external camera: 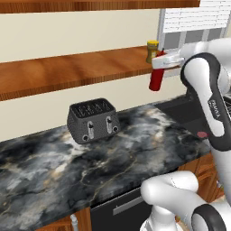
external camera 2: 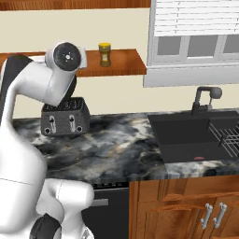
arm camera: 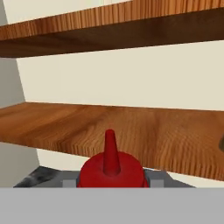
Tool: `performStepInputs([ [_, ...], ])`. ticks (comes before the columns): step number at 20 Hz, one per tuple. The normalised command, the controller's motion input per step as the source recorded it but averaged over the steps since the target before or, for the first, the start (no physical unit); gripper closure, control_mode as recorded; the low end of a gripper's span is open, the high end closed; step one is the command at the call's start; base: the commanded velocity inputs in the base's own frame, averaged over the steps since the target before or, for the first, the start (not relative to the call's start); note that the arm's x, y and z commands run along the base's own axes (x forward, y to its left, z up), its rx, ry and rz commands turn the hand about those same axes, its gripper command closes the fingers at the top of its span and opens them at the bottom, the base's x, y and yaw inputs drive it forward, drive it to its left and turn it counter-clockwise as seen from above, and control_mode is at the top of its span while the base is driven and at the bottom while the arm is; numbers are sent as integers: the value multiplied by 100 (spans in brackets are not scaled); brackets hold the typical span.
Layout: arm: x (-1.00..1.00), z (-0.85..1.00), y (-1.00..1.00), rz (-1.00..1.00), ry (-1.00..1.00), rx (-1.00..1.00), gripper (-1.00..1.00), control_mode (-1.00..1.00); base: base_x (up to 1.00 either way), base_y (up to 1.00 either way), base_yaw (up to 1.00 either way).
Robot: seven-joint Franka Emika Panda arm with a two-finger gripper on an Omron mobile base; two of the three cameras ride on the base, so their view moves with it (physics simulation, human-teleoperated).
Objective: Collect the turmeric, ketchup, and shaker from the cabinet and place them next to the stove.
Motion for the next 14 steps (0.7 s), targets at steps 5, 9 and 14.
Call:
performStepInputs([
  [5,-100,-5,-68,2,0,0,100,-100,0,0,0],
  [9,-100,-13,-54,0,0,0,100,-100,0,0,0],
  [14,-98,-15,-48,0,0,0,100,-100,0,0,0],
])
